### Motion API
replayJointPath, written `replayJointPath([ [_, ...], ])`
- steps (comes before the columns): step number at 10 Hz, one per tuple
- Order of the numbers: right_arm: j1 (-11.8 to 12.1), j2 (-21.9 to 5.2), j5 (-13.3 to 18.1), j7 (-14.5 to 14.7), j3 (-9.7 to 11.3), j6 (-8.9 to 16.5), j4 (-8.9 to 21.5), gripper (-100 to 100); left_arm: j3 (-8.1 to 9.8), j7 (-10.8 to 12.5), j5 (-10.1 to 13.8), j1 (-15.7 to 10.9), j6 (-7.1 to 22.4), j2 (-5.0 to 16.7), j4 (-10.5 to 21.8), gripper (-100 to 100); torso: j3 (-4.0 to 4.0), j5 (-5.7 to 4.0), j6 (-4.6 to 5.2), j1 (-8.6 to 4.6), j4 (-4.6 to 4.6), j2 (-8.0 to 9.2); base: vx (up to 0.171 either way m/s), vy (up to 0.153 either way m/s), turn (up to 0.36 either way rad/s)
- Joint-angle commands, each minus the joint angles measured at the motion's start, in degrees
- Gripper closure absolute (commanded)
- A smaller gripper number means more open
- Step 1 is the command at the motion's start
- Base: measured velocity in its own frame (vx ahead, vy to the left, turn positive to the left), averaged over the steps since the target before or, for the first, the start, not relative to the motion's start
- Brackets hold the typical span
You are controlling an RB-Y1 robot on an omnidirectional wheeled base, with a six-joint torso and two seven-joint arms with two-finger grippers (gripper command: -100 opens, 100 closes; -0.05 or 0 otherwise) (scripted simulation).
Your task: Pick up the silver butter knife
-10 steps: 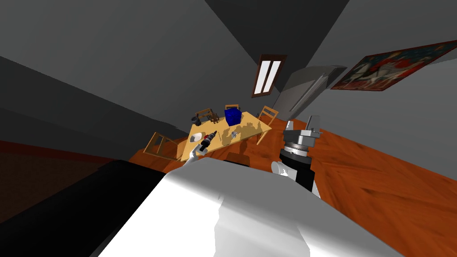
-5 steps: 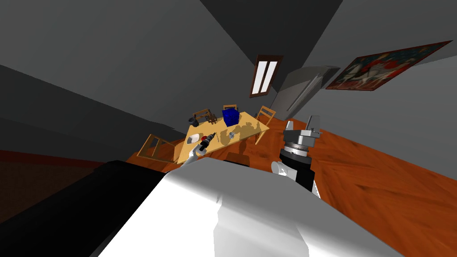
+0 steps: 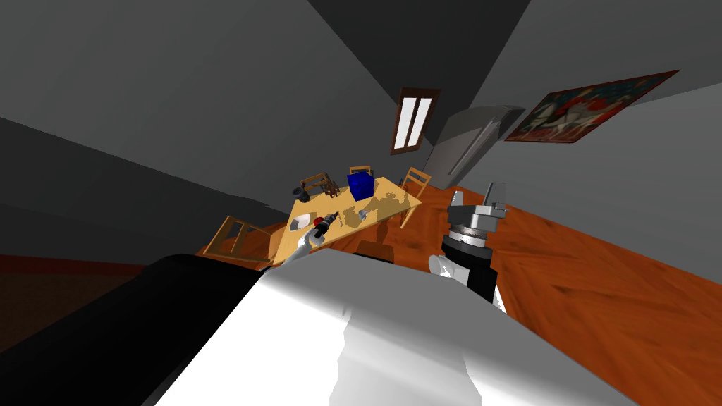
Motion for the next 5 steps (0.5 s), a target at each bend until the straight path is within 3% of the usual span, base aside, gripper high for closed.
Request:
replayJointPath([
  [1, 0.0, 0.0, 0.0, 0.0, 0.0, 0.0, 0.0, 0, 0.16, -0.1, -0.3, -0.1, 0.6, 0.3, 2.0, -100, 0.0, 0.0, 0.0, 0.0, 0.0, 0.0, 0.042, -0.039, -0.066],
  [5, 0.0, 0.0, 0.0, 0.0, 0.0, 0.0, 0.0, 0, 0.53, -0.3, -1.7, -2.2, 2.9, 1.2, 7.8, -100, 0.01, 0.0, -0.03, 0.04, 0.0, 0.03, 0.041, -0.038, -0.063],
])
